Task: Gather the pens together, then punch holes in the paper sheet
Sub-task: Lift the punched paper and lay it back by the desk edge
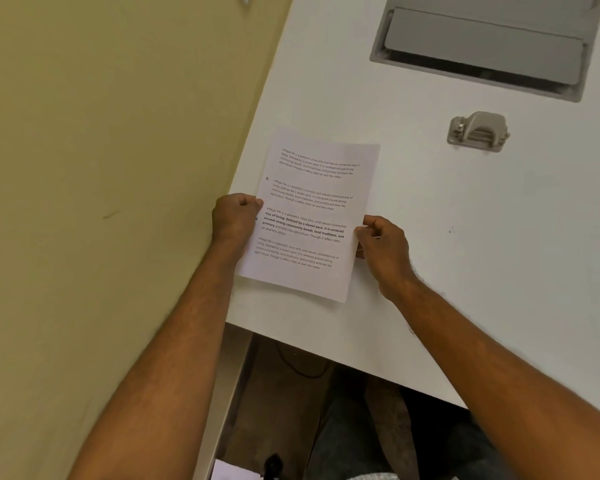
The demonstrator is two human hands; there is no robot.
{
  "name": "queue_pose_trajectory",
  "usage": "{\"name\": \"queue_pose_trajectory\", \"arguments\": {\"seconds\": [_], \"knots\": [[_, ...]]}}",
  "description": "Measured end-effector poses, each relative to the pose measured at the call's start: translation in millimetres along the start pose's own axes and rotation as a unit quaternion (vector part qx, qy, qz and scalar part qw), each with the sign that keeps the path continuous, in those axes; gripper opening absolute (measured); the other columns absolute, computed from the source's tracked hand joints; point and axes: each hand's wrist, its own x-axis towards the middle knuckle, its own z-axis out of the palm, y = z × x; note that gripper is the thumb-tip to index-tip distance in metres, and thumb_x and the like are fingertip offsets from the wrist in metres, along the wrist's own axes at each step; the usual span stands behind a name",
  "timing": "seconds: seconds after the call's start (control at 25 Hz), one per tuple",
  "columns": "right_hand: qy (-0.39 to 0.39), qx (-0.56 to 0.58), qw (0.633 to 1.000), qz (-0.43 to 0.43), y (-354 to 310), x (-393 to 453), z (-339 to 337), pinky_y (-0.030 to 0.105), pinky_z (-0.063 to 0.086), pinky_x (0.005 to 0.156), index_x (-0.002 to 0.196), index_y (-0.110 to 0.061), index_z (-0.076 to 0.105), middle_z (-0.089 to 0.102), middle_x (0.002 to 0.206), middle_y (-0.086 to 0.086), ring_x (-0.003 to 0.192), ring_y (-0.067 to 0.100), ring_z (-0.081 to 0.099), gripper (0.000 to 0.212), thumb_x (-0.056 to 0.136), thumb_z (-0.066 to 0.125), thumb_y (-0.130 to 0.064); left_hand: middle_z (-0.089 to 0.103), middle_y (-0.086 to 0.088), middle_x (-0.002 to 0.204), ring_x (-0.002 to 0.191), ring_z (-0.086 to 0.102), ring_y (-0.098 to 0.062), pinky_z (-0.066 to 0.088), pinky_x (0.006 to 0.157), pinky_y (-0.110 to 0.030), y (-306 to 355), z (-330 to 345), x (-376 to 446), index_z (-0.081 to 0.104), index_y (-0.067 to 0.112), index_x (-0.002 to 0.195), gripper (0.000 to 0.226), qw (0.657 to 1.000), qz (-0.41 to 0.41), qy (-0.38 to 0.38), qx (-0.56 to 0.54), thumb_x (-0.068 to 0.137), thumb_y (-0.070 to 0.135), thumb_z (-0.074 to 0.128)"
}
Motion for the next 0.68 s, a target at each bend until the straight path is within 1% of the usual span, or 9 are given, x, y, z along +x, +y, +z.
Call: {"name": "queue_pose_trajectory", "arguments": {"seconds": [0.12,0.2,0.28,0.36,0.4,0.44,0.52,0.6,0.68], "knots": [[0.009,-0.008,1.0,-0.004,-1.8,6.5,3.5,0.041,0.065,0.085,0.114,-0.027,0.066,0.078,0.098,0.0,0.091,0.017,0.077,0.025,0.097,0.06,-0.01,0.066,0.008,0.078,0.076,0.061,-0.015,0.048,0.076,-0.025,3.0,-3.7,7.8,0.073,0.011,0.085,0.014,1.0,0.014,0.015,0.023,0.096,0.017,0.069],[0.016,-0.027,0.999,-0.012,-2.3,5.9,3.4,0.042,0.064,0.087,0.118,-0.026,0.06,0.075,0.093,0.003,0.086,0.018,0.076,0.026,0.097,0.063,-0.011,0.067,0.005,0.083,0.08,0.061,-0.017,0.05,0.079,-0.028,3.6,-6.0,5.3,0.072,0.011,0.084,0.014,0.998,0.028,0.021,0.044,0.096,0.018,0.068],[0.013,-0.057,0.998,-0.013,8.5,27.2,27.6,0.042,0.063,0.087,0.117,-0.026,0.056,0.074,0.088,0.003,0.082,0.019,0.076,0.026,0.097,0.064,-0.012,0.069,-0.001,0.089,0.082,0.061,-0.018,0.053,0.082,-0.032,-12.0,-6.1,32.9,0.073,0.008,0.087,0.016,0.996,0.023,0.041,0.078,0.097,0.02,0.067],[0.02,-0.058,0.998,-0.023,7.3,23.6,28.5,0.042,0.062,0.086,0.115,-0.025,0.055,0.074,0.087,0.003,0.081,0.019,0.076,0.024,0.097,0.064,-0.012,0.075,-0.004,0.1,0.088,0.064,-0.017,0.051,0.083,-0.028,-12.1,-5.7,26.2,0.076,0.006,0.101,0.019,0.989,0.037,0.058,0.128,0.098,0.021,0.066],[0.024,-0.058,0.998,-0.028,7.9,23.7,28.3,0.041,0.063,0.085,0.114,-0.025,0.055,0.074,0.088,0.004,0.08,0.02,0.076,0.023,0.097,0.064,-0.012,0.076,-0.006,0.107,0.094,0.066,-0.019,0.049,0.085,-0.027,-10.4,-5.6,22.2,0.075,0.007,0.109,0.021,0.985,0.053,0.072,0.149,0.098,0.022,0.066],[0.026,-0.059,0.997,-0.034,7.3,23.7,27.4,0.04,0.063,0.084,0.113,-0.025,0.055,0.074,0.088,0.005,0.079,0.02,0.075,0.023,0.097,0.064,-0.012,0.075,-0.007,0.114,0.101,0.067,-0.023,0.049,0.089,-0.029,-6.7,-5.1,18.4,0.072,0.008,0.117,0.025,0.979,0.072,0.085,0.169,0.098,0.023,0.066],[0.028,-0.068,0.996,-0.04,7.9,23.7,28.0,0.037,0.062,0.083,0.112,-0.025,0.054,0.074,0.088,0.005,0.079,0.019,0.075,0.021,0.097,0.064,-0.013,0.067,-0.011,0.126,0.116,0.062,-0.028,0.048,0.099,-0.037,-10.6,-1.0,12.2,0.063,0.009,0.13,0.037,0.967,0.112,0.086,0.213,0.097,0.024,0.069],[0.028,-0.077,0.996,-0.044,8.5,24.4,30.6,0.036,0.062,0.081,0.112,-0.025,0.054,0.074,0.088,0.005,0.08,0.02,0.074,0.021,0.098,0.063,-0.013,0.06,-0.014,0.131,0.123,0.055,-0.032,0.045,0.103,-0.041,-17.6,5.6,6.8,0.056,0.007,0.136,0.048,0.95,0.139,0.08,0.269,0.095,0.025,0.072],[0.029,-0.082,0.995,-0.048,8.3,24.9,32.0,0.033,0.06,0.078,0.113,-0.025,0.054,0.074,0.088,0.004,0.081,0.021,0.074,0.02,0.098,0.063,-0.014,0.056,-0.017,0.132,0.125,0.051,-0.034,0.044,0.103,-0.041,-20.4,10.1,3.2,0.055,0.006,0.137,0.051,0.935,0.157,0.087,0.306,0.094,0.025,0.073]]}}
